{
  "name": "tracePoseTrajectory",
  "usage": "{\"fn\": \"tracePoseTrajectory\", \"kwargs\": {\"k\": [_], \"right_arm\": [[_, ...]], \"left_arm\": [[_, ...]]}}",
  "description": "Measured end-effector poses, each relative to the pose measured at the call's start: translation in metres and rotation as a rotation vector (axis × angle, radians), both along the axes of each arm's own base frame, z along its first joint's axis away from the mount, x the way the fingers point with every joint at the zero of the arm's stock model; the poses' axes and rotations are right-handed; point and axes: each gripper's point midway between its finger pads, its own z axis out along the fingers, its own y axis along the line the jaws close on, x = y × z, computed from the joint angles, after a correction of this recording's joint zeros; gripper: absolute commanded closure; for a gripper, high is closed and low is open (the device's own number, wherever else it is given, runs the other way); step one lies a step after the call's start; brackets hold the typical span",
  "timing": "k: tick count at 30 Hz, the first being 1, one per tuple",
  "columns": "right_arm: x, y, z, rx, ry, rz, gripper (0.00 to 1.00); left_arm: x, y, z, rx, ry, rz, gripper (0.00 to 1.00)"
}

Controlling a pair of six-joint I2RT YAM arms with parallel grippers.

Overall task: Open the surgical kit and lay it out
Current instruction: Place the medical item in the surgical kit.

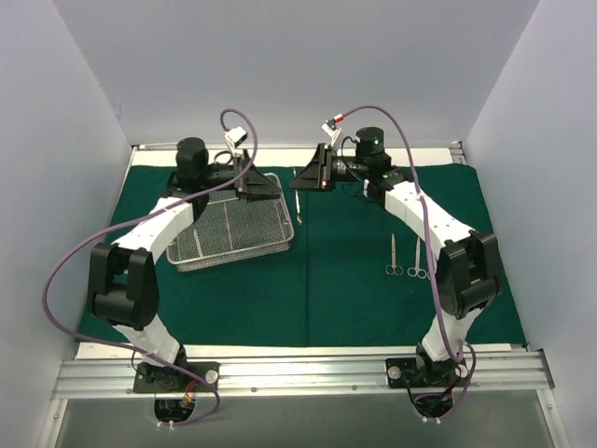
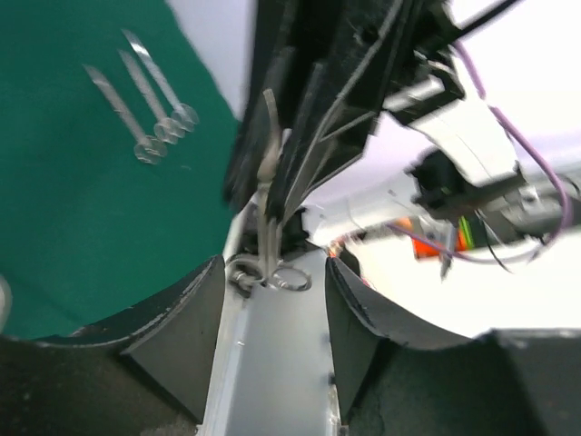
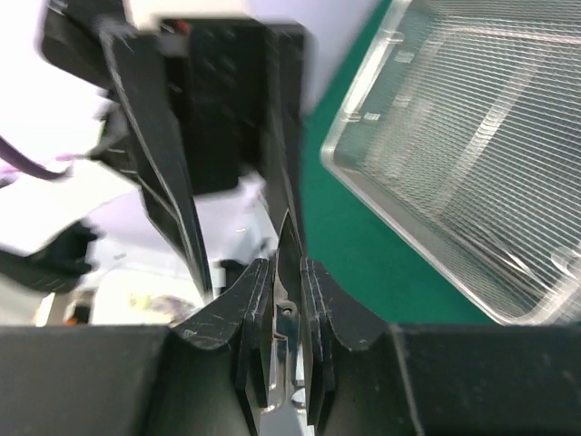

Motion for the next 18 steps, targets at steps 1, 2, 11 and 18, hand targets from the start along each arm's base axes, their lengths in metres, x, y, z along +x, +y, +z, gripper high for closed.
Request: {"fn": "tracePoseTrajectory", "kwargs": {"k": [1,2,11,18], "right_arm": [[0.003,-0.002,-0.006,-0.031,0.006,-0.023,1.00],[0.008,-0.007,-0.013,-0.074,0.020,-0.054,1.00],[0.045,-0.119,-0.116,-0.692,0.176,-0.527,1.00],[0.017,-0.198,-0.208,-1.055,0.369,-0.685,1.00]], "left_arm": [[0.006,0.008,-0.004,0.016,0.000,0.031,0.44],[0.014,0.019,-0.009,0.038,-0.001,0.072,0.44],[0.074,0.125,-0.054,0.566,-0.069,0.494,0.46],[0.052,0.156,-0.111,0.821,0.050,0.523,0.45]]}}
